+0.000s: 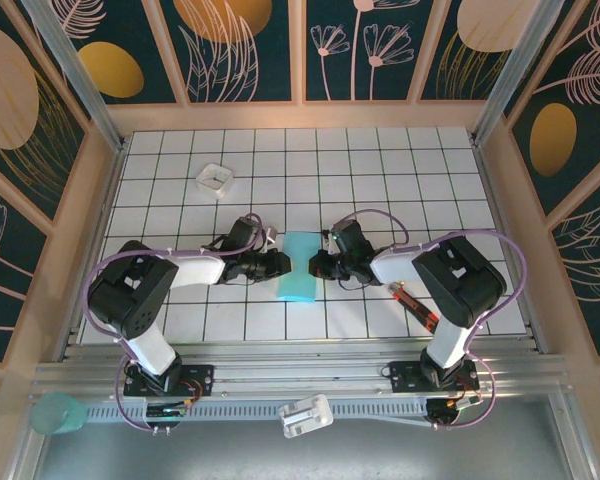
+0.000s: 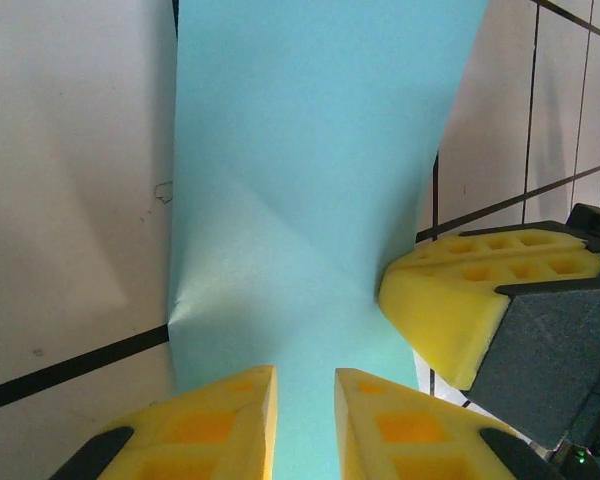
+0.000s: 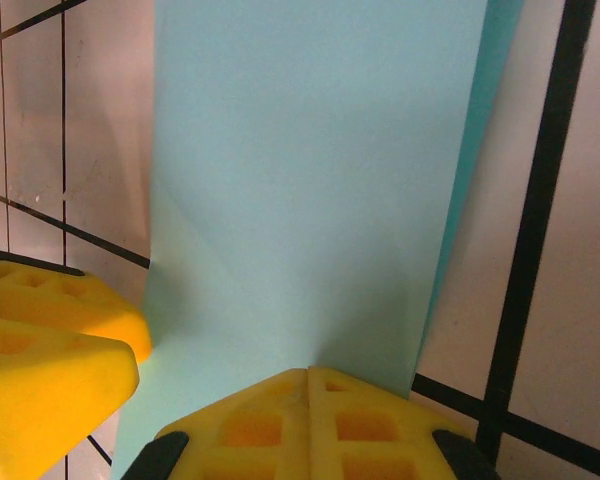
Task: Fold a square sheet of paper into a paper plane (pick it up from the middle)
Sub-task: First fold in half a square sheet of paper at the center of the table.
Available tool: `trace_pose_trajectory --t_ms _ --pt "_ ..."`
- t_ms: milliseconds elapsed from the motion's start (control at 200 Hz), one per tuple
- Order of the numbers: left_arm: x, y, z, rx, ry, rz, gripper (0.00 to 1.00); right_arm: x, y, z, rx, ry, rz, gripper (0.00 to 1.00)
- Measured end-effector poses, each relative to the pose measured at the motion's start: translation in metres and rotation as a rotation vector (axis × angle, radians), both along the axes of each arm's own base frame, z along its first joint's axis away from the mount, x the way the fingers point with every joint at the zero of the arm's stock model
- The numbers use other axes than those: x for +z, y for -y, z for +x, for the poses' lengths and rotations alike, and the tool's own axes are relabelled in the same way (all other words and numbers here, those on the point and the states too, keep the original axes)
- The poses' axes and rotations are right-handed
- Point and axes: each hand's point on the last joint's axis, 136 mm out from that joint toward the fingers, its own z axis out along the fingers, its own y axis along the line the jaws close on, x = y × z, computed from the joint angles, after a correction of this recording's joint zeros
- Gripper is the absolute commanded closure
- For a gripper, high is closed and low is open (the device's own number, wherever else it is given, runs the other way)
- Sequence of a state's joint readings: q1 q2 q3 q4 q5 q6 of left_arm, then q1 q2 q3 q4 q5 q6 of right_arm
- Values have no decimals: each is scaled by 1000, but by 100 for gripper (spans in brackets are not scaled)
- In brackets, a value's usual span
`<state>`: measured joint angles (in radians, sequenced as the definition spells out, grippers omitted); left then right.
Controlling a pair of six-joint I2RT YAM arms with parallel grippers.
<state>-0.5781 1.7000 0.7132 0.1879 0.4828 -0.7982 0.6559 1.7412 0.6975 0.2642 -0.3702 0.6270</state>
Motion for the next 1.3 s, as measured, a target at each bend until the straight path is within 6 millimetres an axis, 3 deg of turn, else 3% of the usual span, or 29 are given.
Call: trace_pose_trajectory --t_ms 991,1296 --pt "-16 -13 -11 -46 -2 76 86 2 0 0 4 4 -2 100" --pt "-18 -13 -12 -80 7 71 96 12 7 -1 40 2 -29 85"
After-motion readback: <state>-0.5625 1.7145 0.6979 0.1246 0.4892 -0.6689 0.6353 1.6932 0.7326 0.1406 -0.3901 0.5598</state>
